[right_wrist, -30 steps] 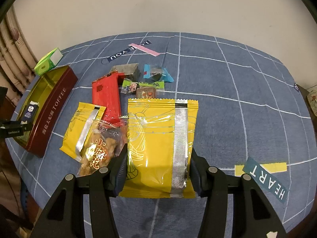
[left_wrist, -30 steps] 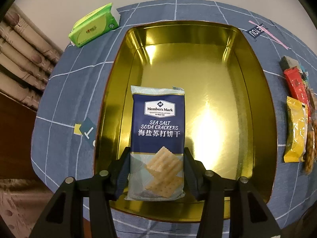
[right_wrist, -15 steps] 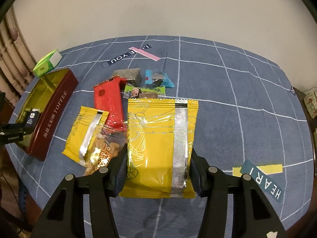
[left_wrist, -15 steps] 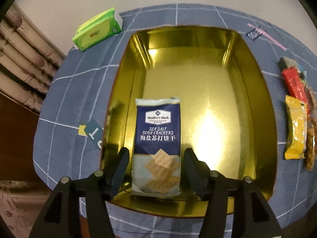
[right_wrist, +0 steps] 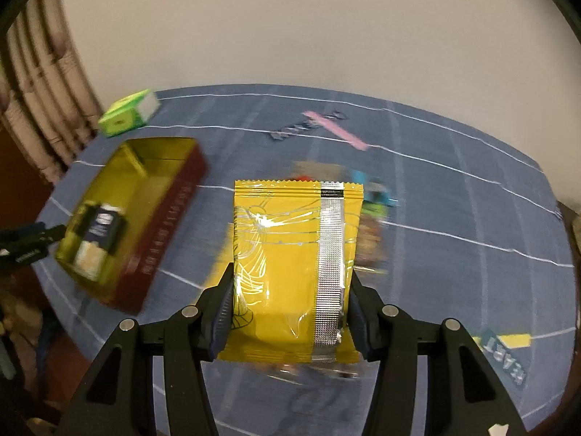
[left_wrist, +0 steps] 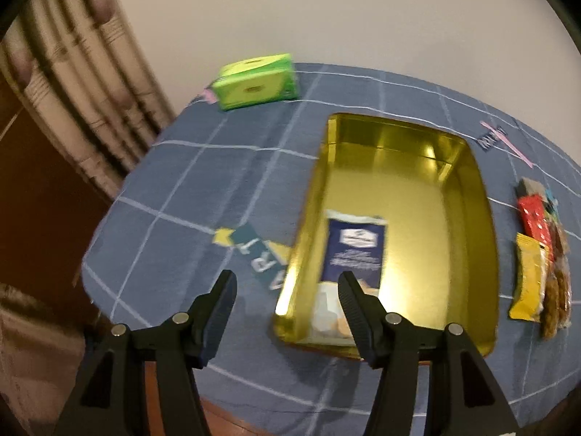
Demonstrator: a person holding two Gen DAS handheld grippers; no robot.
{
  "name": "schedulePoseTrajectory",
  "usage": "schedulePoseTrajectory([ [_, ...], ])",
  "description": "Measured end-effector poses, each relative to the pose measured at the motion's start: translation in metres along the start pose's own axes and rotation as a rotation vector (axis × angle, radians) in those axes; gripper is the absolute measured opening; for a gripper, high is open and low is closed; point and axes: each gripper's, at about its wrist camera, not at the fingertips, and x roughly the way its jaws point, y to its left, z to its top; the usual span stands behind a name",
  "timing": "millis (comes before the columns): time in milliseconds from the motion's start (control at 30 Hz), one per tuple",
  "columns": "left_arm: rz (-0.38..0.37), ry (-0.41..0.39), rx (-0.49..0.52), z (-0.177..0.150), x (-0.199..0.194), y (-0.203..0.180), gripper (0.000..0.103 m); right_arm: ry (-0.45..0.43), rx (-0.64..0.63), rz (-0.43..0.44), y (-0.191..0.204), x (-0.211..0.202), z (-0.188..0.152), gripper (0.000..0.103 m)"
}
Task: Organize snacks
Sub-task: 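Carry the blue cracker pack with the left tool into the gold tin and release, then lower the yellow foil bag with the right tool into the gold tin and release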
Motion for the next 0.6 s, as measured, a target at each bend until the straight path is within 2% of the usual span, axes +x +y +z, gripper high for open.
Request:
schedulePoseTrajectory([
  [233,-0.014,0.029,-0.133,-0.010,0.002,0.036,0.059,0.033,-0.051,0.099,0.077,0.014,0.018,0.050],
  [333,0.024,0.036,-0.159,-0.017,0.002,0.045,0.059,0.050,-0.017,0.130,0.101,0.023,0.027,0.050],
  [500,0.017,0.054,-0.248,-0.025,0.004,0.066,0.059,0.095,-0.001,0.142,0.137,0.044,0.035,0.050],
  [600,0.033,0.056,-0.285,-0.025,0.004,0.076,0.059,0.108,-0.018,0.120,0.159,0.057,0.036,0.050],
])
